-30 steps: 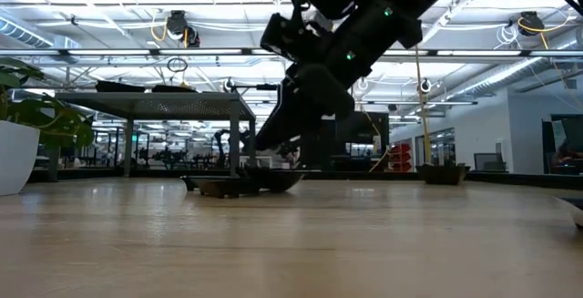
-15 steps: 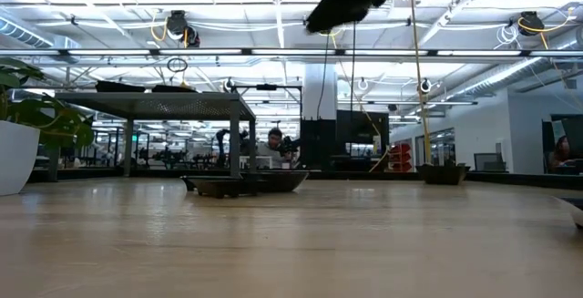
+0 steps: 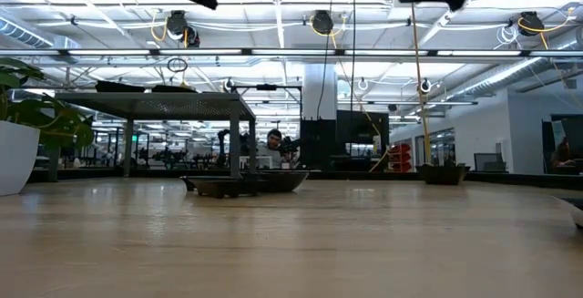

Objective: Pick & Place Mini shaped plates
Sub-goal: Stack the square plate on top of the square plate on the shelf

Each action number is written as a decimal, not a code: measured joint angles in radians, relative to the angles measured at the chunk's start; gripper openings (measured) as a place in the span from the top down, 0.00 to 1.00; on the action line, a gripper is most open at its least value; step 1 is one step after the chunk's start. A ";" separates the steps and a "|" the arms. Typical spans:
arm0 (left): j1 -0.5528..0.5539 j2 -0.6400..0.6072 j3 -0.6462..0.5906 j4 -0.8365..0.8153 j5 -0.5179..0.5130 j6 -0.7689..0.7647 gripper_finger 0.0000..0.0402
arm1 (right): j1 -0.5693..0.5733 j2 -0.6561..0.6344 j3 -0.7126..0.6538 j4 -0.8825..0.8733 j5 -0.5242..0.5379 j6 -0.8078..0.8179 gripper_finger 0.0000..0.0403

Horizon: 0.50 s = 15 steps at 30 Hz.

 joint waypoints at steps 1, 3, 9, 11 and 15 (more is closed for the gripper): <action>-0.003 0.017 0.001 0.005 0.000 0.009 0.48 | 0.009 -0.041 -0.045 0.030 0.007 0.015 0.65; -0.010 0.046 0.001 -0.013 0.000 0.015 0.48 | 0.024 -0.114 -0.136 0.123 0.024 0.028 0.65; -0.021 0.154 0.000 -0.064 0.006 0.016 0.48 | 0.058 -0.262 -0.389 0.423 0.025 0.018 0.65; -0.023 0.187 0.001 -0.087 0.007 0.022 0.48 | 0.063 -0.287 -0.456 0.513 0.026 0.008 0.65; -0.027 0.253 0.000 -0.105 0.007 0.015 0.48 | 0.064 -0.317 -0.570 0.671 0.025 -0.008 0.65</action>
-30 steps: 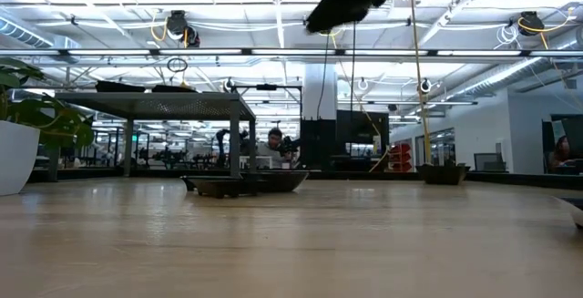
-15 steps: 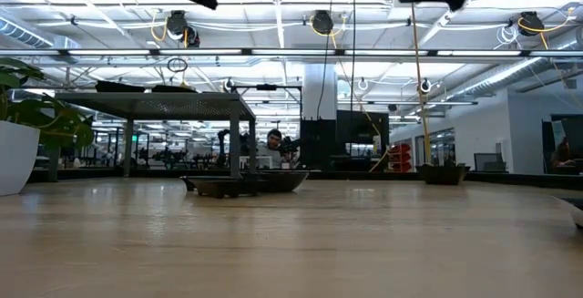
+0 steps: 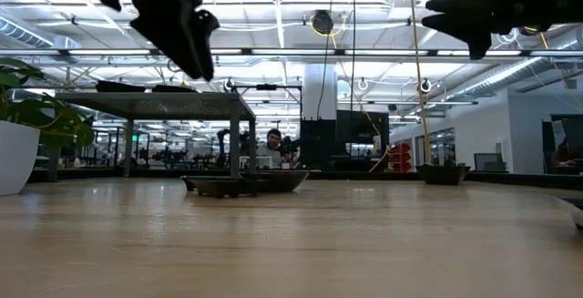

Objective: Pick & Place Mini shaped plates
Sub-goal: Stack the square plate on top of the square plate on the shelf

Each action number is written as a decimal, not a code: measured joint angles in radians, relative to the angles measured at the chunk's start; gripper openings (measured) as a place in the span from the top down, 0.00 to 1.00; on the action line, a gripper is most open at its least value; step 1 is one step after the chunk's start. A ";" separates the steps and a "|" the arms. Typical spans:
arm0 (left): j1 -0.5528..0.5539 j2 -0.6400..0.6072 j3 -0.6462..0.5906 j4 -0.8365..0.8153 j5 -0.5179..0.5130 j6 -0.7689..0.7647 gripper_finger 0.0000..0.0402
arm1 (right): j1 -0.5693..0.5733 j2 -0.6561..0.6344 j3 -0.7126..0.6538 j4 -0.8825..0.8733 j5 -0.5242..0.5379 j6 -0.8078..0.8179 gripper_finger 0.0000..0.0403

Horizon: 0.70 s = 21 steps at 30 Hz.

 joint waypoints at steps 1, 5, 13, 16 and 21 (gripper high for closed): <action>0.000 0.013 0.000 -0.004 0.001 -0.003 0.48 | 0.000 -0.002 -0.023 0.038 0.000 0.000 0.65; 0.000 0.065 0.000 0.002 -0.002 -0.039 0.48 | 0.000 -0.010 -0.100 0.140 0.001 0.001 0.65; 0.003 0.157 0.000 -0.026 -0.015 -0.064 0.48 | 0.000 -0.012 -0.144 0.187 0.050 0.008 0.65; 0.008 0.195 0.000 -0.023 -0.036 -0.048 0.48 | 0.000 -0.012 -0.144 0.187 0.051 0.007 0.65; 0.022 0.258 0.000 -0.019 -0.070 -0.044 0.48 | 0.000 -0.012 -0.144 0.187 0.047 0.007 0.65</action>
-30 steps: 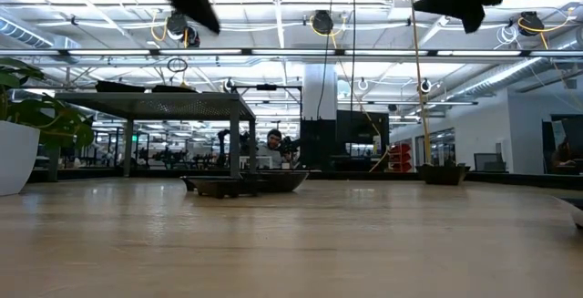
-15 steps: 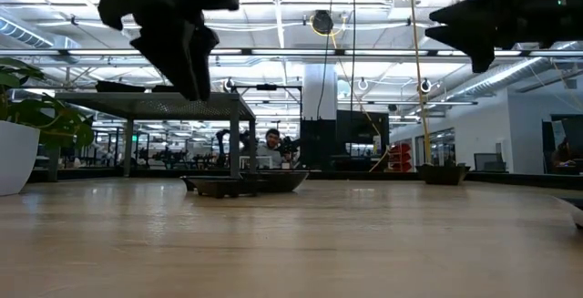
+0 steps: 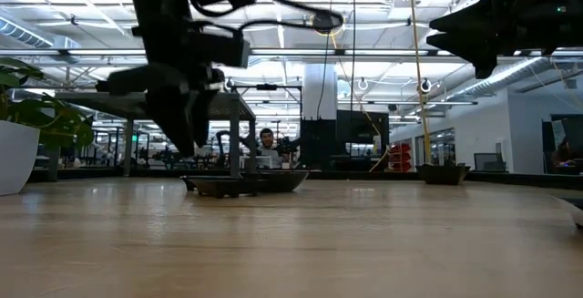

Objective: Pick & Place Mini shaped plates
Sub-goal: Stack the square plate on top of the square plate on the shelf

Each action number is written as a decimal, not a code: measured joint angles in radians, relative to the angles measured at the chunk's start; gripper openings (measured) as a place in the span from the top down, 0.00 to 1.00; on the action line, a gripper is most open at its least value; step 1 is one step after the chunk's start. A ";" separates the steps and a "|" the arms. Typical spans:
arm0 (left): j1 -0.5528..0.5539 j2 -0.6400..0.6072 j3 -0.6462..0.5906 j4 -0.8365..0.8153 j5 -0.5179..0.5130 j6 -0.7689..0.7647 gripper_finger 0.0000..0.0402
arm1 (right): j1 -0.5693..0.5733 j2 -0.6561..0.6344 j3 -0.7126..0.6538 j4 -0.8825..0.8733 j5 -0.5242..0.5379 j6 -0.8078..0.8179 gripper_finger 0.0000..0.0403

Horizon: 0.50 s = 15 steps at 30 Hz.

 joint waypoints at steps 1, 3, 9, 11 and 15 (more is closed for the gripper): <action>0.005 0.011 0.000 0.000 -0.002 0.000 0.48 | 0.000 0.000 0.000 0.000 0.000 0.001 0.65; 0.016 0.033 0.000 0.000 -0.003 0.005 0.48 | 0.000 0.000 0.000 0.000 0.000 0.018 0.65; 0.046 0.086 0.000 0.005 -0.029 0.026 0.48 | 0.000 0.000 0.000 0.000 0.001 0.026 0.65; 0.056 0.099 0.000 0.005 -0.028 0.026 0.48 | 0.000 0.000 0.000 0.000 0.001 0.026 0.65; 0.071 0.110 0.000 0.006 -0.028 0.030 0.48 | 0.000 0.000 0.000 0.000 0.001 0.026 0.65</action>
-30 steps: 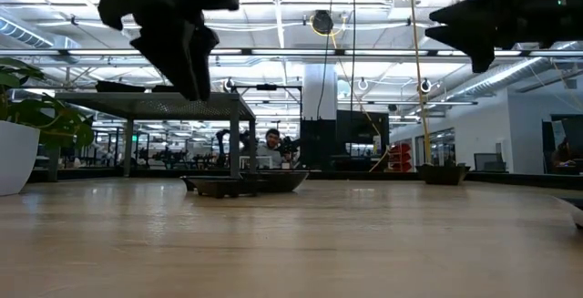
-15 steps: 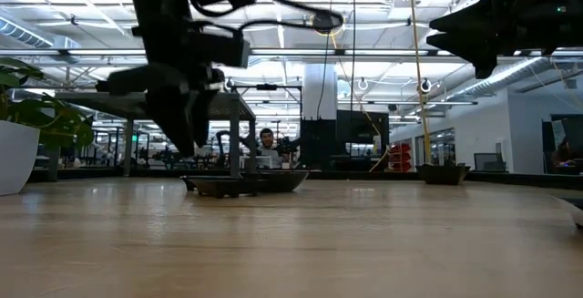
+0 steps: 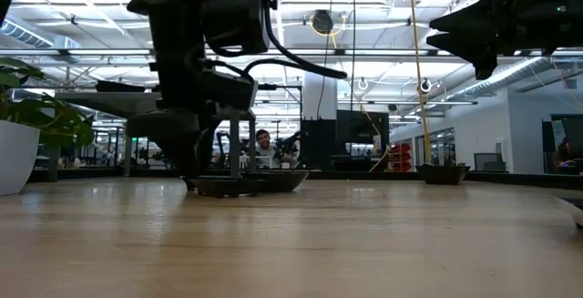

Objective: Pick & Place Mini shaped plates
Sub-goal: Stack the square plate on top of the square plate on the shelf

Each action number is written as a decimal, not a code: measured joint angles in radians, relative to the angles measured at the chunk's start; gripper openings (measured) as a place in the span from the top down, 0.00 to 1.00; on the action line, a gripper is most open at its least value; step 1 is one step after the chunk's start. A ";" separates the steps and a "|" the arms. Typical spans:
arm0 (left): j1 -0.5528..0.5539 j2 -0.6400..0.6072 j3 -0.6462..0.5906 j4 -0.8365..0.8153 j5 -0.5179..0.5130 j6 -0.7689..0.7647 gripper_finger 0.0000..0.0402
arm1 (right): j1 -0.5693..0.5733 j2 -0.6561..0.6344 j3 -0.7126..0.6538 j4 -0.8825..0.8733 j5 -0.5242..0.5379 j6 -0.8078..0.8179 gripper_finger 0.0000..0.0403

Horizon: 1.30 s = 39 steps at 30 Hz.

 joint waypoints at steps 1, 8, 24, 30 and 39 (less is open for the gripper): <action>0.003 0.000 0.000 0.002 0.000 0.006 0.49 | 0.000 0.000 0.000 0.000 0.000 0.000 0.65; 0.019 0.000 0.000 0.018 0.005 0.000 0.70 | 0.000 0.000 0.000 0.000 0.000 0.000 0.65; 0.011 -0.065 0.000 0.039 0.099 -0.085 0.98 | 0.000 0.000 0.000 0.000 0.000 0.000 0.65; 0.003 -0.216 0.000 0.056 0.088 -0.137 0.99 | 0.000 0.000 0.000 0.000 0.000 0.000 0.65; -0.029 -0.467 0.000 0.248 -0.042 -0.076 0.99 | 0.000 0.000 0.000 -0.003 0.000 0.000 0.65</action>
